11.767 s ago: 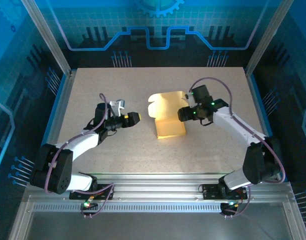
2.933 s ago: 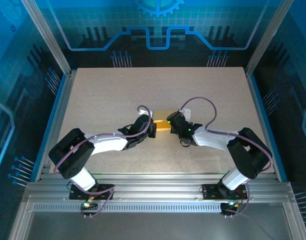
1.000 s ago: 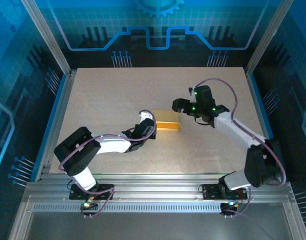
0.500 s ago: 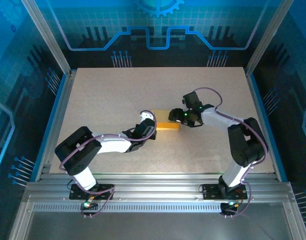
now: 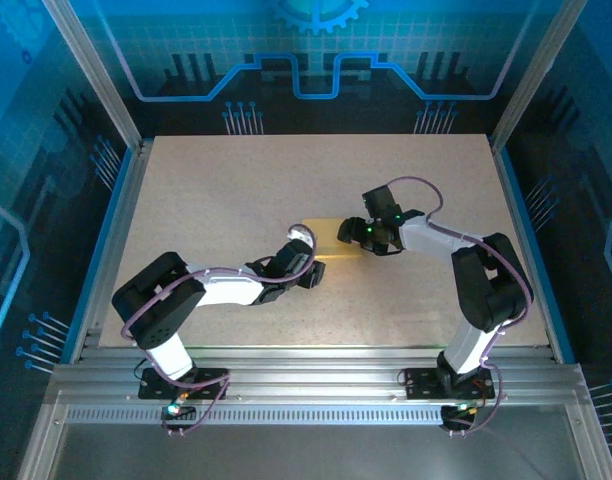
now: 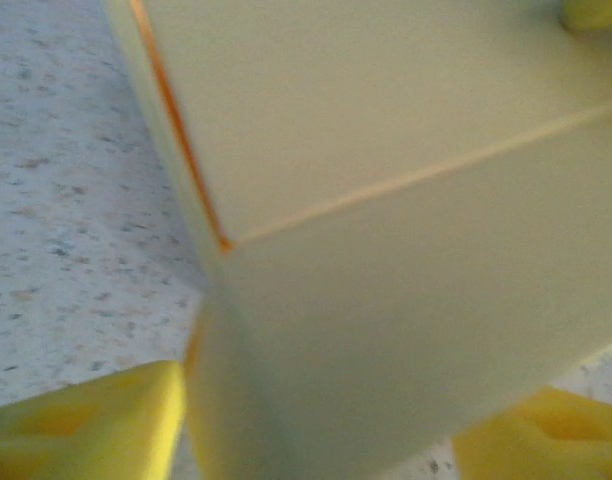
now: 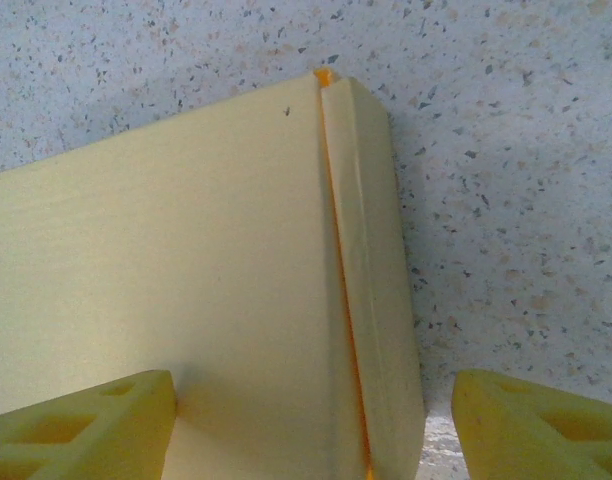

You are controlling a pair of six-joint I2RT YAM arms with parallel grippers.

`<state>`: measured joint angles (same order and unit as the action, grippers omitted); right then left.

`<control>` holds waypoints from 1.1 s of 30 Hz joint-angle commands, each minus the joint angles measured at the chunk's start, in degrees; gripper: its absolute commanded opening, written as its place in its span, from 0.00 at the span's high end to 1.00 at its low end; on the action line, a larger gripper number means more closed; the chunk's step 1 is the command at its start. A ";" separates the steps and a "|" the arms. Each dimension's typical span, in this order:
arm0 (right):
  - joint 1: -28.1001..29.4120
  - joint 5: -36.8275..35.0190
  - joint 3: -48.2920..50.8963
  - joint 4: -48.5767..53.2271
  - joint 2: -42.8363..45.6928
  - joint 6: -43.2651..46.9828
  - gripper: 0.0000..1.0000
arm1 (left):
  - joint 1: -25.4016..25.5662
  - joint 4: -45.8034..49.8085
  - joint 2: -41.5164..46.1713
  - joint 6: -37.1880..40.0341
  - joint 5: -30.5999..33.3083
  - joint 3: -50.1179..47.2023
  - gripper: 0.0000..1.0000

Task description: Fold the paper box

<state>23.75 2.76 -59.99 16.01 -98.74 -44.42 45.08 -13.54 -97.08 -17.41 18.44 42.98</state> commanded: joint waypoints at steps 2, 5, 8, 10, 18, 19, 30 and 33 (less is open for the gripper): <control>0.69 -1.80 0.25 1.03 -1.82 -0.81 0.27 | 0.15 -0.88 1.87 4.58 -7.64 -0.60 0.16; 0.69 -2.26 -0.19 1.27 -2.48 -0.18 0.27 | -0.84 -1.29 2.72 7.92 -13.63 -2.15 0.04; 0.60 -2.81 -0.52 1.66 -3.13 0.08 0.27 | -1.22 0.14 3.83 10.62 -20.24 -3.33 0.01; 0.61 -2.77 -0.66 1.52 -3.76 0.17 0.29 | -1.22 1.62 4.61 12.01 -24.14 -3.99 0.01; 0.60 -3.03 -1.03 1.31 -6.18 0.61 0.33 | -3.41 5.88 10.73 13.53 -35.34 -9.00 0.01; 0.60 -3.09 -1.05 1.35 -6.46 0.79 0.34 | -4.22 5.17 11.72 12.62 -36.97 -9.80 0.01; 0.67 -3.25 -1.62 2.18 -6.12 2.20 0.37 | -17.02 -11.40 15.37 -14.42 -33.94 -11.51 0.06; 0.61 -2.67 -1.80 2.09 -6.12 2.92 0.47 | -17.54 -1.08 8.74 -19.50 -28.81 -3.22 0.10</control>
<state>23.75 1.61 -61.84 13.93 -102.91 -43.03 27.97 -19.29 -83.42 -27.51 -15.00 34.15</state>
